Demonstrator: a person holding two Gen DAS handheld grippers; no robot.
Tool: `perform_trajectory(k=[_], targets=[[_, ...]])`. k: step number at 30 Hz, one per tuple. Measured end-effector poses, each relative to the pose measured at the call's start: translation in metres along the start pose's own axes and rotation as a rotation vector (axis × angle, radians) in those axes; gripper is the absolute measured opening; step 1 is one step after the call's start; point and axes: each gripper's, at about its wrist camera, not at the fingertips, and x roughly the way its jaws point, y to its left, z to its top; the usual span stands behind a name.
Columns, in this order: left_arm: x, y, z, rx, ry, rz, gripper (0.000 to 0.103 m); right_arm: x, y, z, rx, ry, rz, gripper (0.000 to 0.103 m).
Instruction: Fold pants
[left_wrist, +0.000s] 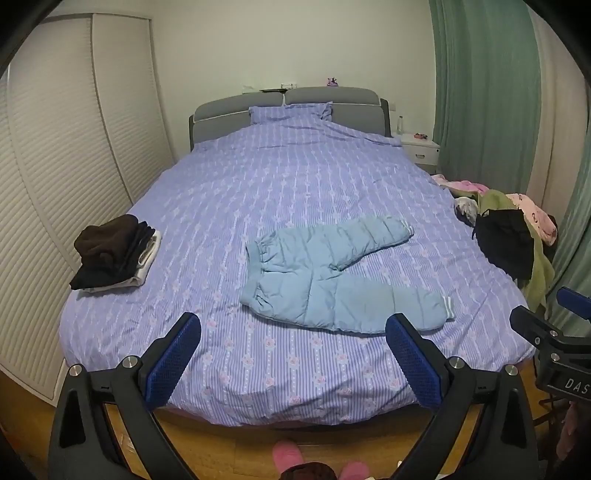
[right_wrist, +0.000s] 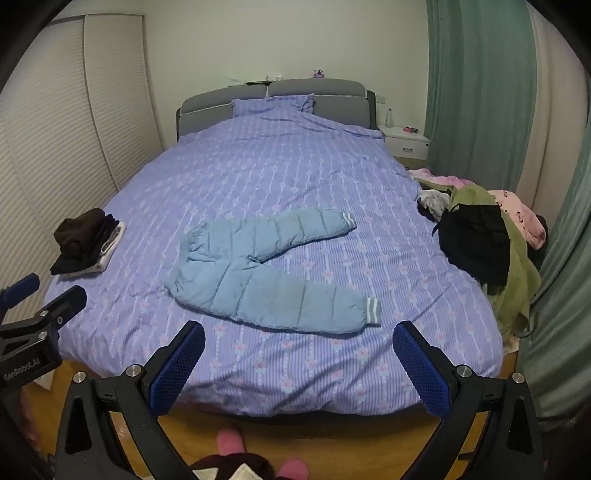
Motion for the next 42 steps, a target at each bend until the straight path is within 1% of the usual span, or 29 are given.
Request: perform_trajectory(k=[7, 12, 42], targets=[[-0.0006, 0.0038, 0.0011, -0.021, -0.009, 0.002, 0.102, -0.0025, 0.0002, 0.0014, -0.003, -0.004, -0.001, 0.103], [-0.0031, 0.0039, 0.0013, -0.02, -0.024, 0.017, 0.102, -0.0023, 0.0004, 0.0013, -0.004, -0.005, -0.001, 0.103], [0.0006, 0.009, 0.0017, -0.024, -0.021, 0.023, 0.102, -0.003, 0.0028, 0.0042, -0.004, -0.003, -0.008, 0.103]])
